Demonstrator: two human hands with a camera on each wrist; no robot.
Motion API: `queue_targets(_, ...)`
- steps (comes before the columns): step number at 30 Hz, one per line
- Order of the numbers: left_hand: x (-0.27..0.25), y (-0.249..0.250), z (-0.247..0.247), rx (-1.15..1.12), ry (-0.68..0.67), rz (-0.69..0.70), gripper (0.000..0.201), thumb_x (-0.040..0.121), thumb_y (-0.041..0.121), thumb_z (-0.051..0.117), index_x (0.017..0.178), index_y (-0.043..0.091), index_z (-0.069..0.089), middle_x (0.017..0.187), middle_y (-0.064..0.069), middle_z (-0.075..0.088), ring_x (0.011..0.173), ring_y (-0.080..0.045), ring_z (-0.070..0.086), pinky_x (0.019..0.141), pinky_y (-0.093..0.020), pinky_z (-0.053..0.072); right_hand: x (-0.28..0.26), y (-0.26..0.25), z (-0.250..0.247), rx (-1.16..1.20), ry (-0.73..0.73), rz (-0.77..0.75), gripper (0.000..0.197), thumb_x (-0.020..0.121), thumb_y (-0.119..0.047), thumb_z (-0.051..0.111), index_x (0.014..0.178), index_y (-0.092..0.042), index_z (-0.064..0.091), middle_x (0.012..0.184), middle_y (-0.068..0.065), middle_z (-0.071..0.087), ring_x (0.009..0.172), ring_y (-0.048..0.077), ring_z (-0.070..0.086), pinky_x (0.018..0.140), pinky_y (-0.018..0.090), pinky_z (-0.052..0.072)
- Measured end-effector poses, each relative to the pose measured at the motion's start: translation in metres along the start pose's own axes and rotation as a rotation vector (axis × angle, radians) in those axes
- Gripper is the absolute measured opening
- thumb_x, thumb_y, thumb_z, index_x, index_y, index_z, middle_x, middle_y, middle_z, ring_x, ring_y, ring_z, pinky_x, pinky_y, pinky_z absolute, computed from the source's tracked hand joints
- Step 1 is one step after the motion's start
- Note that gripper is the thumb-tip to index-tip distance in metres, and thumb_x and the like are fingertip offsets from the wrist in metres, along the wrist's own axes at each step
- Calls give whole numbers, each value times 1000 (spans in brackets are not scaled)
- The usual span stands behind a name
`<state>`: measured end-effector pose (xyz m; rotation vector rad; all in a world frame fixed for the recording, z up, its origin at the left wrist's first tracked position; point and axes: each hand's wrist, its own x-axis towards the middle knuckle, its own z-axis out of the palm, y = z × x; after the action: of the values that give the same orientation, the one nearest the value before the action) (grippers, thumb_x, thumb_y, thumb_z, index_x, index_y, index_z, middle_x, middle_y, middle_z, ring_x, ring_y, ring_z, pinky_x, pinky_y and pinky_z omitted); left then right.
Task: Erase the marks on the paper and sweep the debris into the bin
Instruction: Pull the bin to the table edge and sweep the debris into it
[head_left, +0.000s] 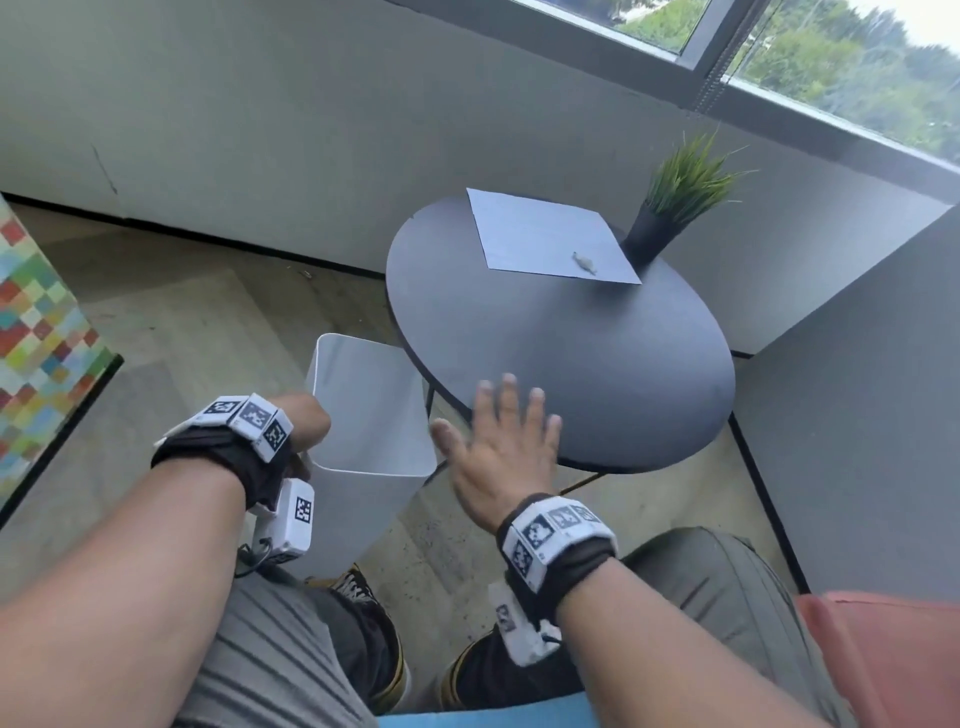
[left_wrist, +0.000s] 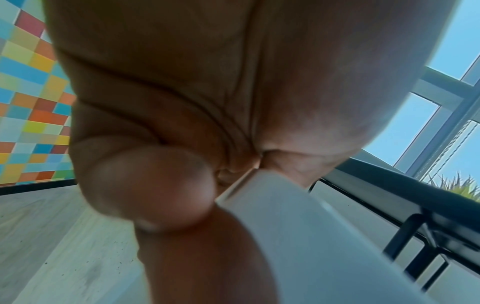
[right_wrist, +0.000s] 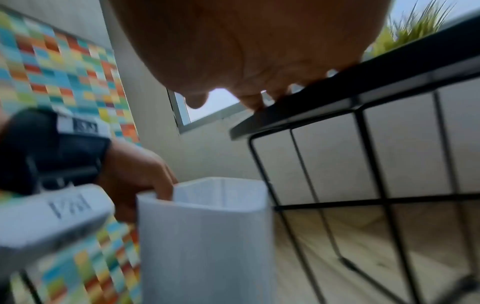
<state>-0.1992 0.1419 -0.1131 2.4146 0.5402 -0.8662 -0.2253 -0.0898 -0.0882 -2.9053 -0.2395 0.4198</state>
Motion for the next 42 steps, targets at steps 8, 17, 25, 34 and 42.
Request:
queue_targets(8, -3, -1, -9, 47, -25, 23, 32, 91, 0, 38, 109, -12, 62, 113, -26, 66, 83, -32, 58, 49, -22, 35, 45, 72, -69, 249, 294, 182, 73, 95, -62, 35, 155, -26, 14, 164, -5, 7, 150, 17, 6, 119, 53, 7)
queue_targets(17, 0, 4, -10, 95, -39, 45, 30, 92, -2, 36, 95, -8, 65, 106, -25, 67, 100, -37, 66, 46, -20, 37, 31, -9, -12, -84, -29, -143, 81, 90, -73, 13, 155, -27, -2, 162, -8, -17, 149, 21, -19, 117, 57, -10)
queue_targets(25, 2, 0, -11, -56, -24, 5, 31, 91, 0, 37, 108, -11, 60, 90, -27, 69, 68, -31, 56, 45, -24, 34, 39, 83, -60, 193, 265, 212, 59, 96, -58, 34, 151, -40, 23, 162, -8, 17, 148, 18, 15, 116, 61, 9)
queue_targets(34, 8, 2, -11, -68, -38, -4, 31, 88, 0, 37, 104, -11, 62, 81, -27, 67, 62, -28, 54, 45, -23, 35, 20, -34, -1, -126, -57, -304, 65, 96, -63, 21, 153, -38, 3, 163, -9, -15, 148, 24, -23, 113, 63, -14)
queue_targets(42, 10, 5, -13, 4, -29, -10, 33, 92, 0, 38, 115, -8, 60, 91, -23, 67, 63, -25, 50, 42, -21, 37, 33, 129, -71, 287, 331, 113, 60, 100, -40, 44, 153, -19, 25, 163, 1, 17, 149, 12, 13, 122, 34, 11)
